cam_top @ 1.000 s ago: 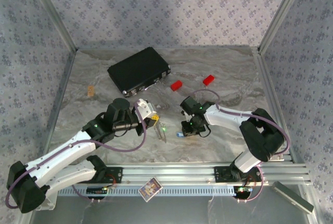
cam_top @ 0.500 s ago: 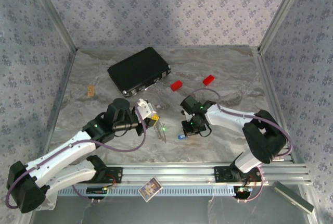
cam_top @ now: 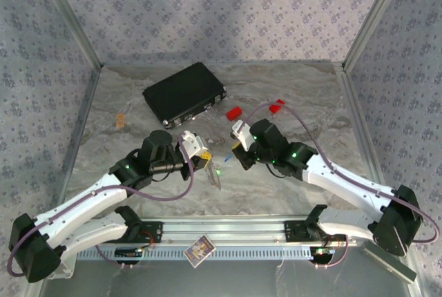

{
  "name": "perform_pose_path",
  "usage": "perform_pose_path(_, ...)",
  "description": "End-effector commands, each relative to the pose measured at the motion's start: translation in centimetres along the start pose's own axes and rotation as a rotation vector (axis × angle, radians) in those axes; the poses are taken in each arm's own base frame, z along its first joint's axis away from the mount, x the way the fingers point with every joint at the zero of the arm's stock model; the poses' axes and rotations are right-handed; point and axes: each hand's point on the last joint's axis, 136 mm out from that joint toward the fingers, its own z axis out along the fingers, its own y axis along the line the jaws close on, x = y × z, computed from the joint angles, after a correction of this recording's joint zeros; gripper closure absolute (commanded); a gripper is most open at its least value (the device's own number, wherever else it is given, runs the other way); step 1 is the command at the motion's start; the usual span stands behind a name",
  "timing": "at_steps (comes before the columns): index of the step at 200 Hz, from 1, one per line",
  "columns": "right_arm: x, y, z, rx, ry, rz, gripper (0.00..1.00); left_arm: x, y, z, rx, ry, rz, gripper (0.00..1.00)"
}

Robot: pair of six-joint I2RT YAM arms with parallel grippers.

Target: Put the keys on the keyring

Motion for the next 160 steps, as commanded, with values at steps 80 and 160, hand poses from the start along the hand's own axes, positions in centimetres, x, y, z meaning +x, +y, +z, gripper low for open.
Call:
perform_pose_path(80,-5.6,4.7,-2.5,-0.161,-0.266,-0.204,1.00,-1.7,-0.7,-0.5,0.030,-0.055,-0.051,1.00)
perform_pose_path(160,-4.9,7.7,-2.6,-0.230,-0.260,-0.459,1.00,-2.0,-0.7,-0.6,0.032,-0.066,-0.069,1.00)
